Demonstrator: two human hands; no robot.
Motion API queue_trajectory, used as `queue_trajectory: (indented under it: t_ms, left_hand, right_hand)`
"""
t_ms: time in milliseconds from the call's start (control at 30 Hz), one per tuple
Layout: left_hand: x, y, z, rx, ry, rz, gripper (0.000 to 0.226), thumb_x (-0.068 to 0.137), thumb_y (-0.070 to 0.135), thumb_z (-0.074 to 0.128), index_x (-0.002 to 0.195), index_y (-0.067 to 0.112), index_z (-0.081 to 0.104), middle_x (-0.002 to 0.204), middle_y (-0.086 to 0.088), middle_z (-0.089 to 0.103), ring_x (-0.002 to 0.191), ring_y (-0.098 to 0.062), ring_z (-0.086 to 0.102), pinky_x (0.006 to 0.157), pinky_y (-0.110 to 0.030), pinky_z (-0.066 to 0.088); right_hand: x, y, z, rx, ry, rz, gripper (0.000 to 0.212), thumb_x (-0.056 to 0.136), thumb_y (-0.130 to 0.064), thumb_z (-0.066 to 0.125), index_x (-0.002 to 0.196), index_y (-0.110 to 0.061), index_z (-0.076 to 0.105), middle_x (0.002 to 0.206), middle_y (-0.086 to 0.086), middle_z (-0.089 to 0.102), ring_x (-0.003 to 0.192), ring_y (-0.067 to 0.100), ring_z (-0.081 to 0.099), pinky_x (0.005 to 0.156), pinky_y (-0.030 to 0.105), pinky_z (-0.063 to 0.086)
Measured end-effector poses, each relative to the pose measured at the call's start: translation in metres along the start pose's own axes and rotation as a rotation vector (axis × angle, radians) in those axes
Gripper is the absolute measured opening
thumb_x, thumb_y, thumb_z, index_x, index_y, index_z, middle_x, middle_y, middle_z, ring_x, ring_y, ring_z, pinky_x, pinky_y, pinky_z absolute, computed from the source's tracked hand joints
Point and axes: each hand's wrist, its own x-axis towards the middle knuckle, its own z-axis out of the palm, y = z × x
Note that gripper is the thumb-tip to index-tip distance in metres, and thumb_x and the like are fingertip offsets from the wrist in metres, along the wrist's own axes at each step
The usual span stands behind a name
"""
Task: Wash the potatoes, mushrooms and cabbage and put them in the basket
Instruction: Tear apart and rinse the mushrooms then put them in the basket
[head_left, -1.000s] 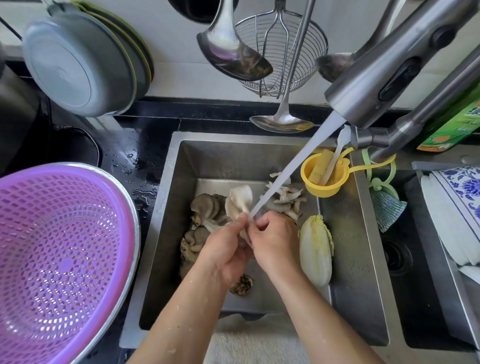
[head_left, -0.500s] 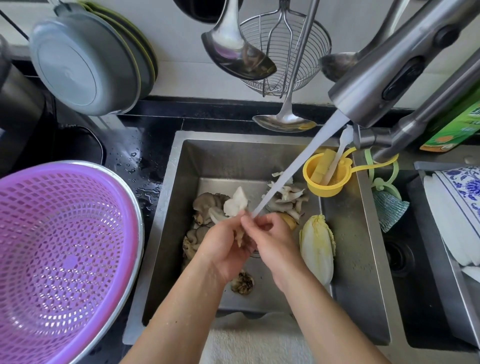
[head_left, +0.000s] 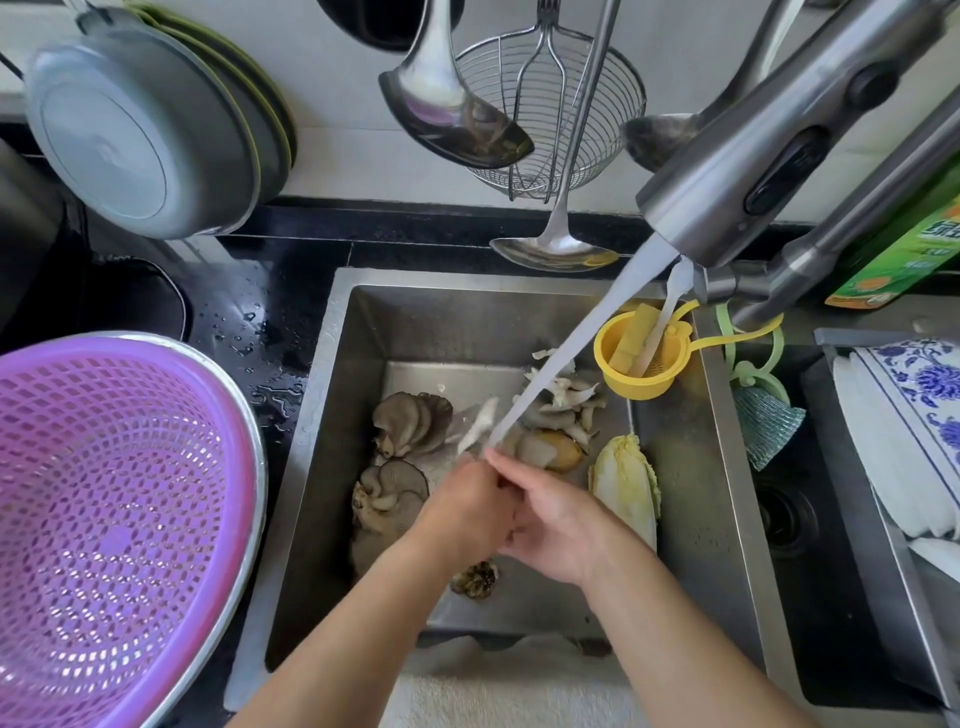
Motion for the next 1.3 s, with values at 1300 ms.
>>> queue_trajectory:
  t_ms: [1300]
  left_hand:
    - [0.101, -0.081, -0.034, -0.429, 0.516, -0.225, 0.059, 0.084, 0.006, 0.077, 0.137, 0.021, 0.057, 0.123, -0.005, 0.066, 0.113, -0.028, 0.065, 0.091, -0.033, 0.052]
  right_hand:
    - [0.029, -0.017, -0.050, -1.151, 0.486, -0.466, 0.027, 0.100, -0.014, 0.058, 0.124, -0.025, 0.064, 0.124, -0.006, 0.061, 0.110, 0.015, 0.061, 0.090, 0.027, 0.048]
